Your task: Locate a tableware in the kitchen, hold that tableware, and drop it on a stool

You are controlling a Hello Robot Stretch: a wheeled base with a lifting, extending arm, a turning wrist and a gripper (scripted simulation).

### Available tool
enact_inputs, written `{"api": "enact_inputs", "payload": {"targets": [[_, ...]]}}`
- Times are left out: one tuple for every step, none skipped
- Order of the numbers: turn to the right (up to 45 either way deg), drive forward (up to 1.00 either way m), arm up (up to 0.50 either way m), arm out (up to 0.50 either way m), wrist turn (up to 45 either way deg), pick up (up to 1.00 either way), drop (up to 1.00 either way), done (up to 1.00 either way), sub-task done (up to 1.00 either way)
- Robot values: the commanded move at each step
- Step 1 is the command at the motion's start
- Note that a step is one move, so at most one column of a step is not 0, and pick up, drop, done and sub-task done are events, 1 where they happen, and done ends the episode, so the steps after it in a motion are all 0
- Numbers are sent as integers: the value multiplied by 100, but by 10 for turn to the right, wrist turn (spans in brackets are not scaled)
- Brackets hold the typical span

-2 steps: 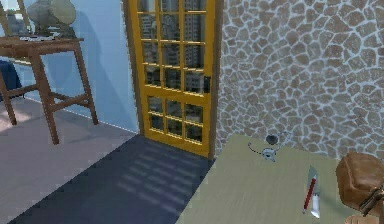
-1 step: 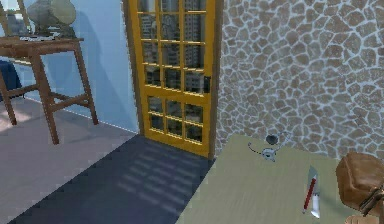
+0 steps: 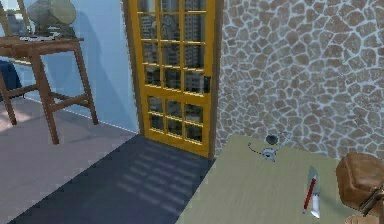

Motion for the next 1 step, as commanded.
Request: {"api": "enact_inputs", "payload": {"targets": [[0,0,0,0,450,0,0,0,0]]}}
